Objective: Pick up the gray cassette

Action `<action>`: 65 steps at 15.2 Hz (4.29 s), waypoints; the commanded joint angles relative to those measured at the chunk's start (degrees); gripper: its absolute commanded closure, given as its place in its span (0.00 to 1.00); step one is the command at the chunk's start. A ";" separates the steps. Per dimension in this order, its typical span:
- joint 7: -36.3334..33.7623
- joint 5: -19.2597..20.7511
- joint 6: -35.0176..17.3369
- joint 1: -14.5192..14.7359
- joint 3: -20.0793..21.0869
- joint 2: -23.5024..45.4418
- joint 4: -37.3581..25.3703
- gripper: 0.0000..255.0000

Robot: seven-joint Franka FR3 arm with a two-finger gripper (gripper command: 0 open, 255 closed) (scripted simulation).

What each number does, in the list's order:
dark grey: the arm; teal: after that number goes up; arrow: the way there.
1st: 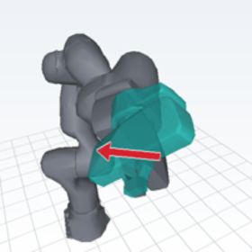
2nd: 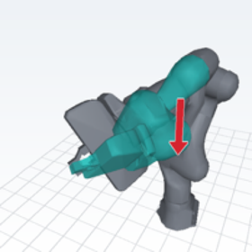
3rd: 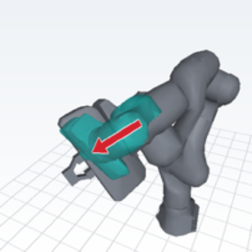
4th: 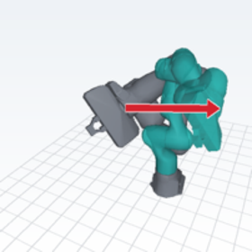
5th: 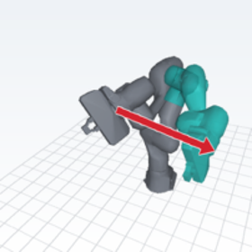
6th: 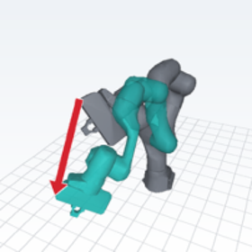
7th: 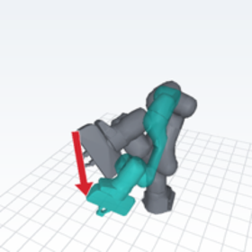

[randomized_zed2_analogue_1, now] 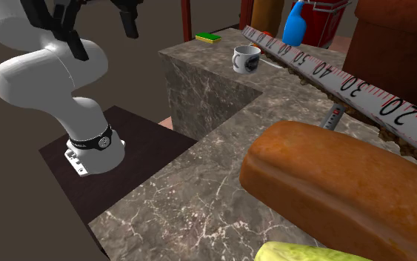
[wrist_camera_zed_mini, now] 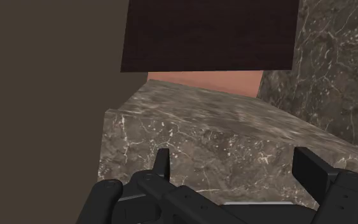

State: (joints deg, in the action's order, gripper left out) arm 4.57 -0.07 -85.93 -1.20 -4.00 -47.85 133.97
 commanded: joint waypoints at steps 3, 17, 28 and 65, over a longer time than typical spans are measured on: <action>3.75 0.79 -2.14 1.58 -0.79 4.84 -2.08 0.00; 28.22 2.83 -10.09 10.61 -1.93 37.16 -22.73 0.00; 43.78 4.91 -9.68 15.37 2.41 59.22 -43.08 0.00; 53.08 9.95 -5.99 17.70 9.57 74.11 -60.10 1.00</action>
State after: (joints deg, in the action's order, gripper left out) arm 57.56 9.93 -92.46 16.47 5.55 26.42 74.50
